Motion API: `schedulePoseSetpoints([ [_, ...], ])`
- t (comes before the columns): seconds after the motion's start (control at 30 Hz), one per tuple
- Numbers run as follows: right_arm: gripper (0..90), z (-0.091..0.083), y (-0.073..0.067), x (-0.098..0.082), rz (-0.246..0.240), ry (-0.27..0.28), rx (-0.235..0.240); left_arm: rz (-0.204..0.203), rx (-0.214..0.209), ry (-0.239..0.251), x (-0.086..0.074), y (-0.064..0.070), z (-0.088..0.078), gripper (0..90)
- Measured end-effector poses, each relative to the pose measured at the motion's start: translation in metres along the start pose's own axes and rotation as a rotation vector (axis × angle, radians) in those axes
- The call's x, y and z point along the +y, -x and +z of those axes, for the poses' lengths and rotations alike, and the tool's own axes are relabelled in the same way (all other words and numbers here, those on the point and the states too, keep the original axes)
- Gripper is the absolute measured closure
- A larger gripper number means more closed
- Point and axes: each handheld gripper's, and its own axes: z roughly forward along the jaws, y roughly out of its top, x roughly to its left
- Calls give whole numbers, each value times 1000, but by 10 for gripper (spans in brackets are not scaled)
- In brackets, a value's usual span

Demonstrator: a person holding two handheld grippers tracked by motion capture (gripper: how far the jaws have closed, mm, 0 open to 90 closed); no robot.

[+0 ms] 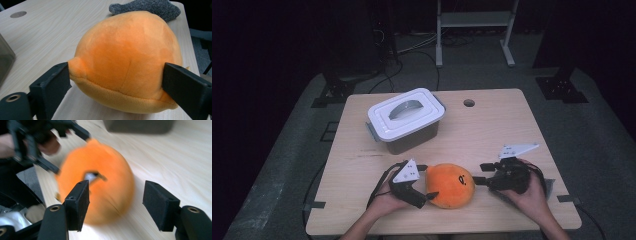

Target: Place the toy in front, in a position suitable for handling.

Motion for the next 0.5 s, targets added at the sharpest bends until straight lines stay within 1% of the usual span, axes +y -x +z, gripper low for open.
schedulePoseSetpoints([
  [0.07, 361, -5, 12, -10, 3, -34, -40, -2, -4, 1, 0, 0, 0, 74],
  [0.13, 361, -7, 21, -18, 6, -58, -67, -4, -6, 2, 0, 0, 0, 74],
  [0.17, 361, -9, 27, -23, 8, -83, -97, -4, -7, 3, 0, 0, 1, 74],
  [0.27, 363, -10, 39, -34, 23, -122, -139, 3, -2, 1, 0, 0, 0, 74],
  [0.3, 365, -10, 43, -38, 35, -135, -153, 1, -2, 5, 0, 1, 0, 74],
  [0.33, 368, -10, 46, -40, 40, -140, -156, 6, -1, 6, 0, 1, -1, 74],
  [0.43, 393, -8, 55, -48, 54, -177, -178, 10, 5, 19, 2, 2, -3, 74],
  [0.5, 413, -6, 59, -53, 63, -210, -189, 12, 8, 41, 4, 3, -6, 74],
])
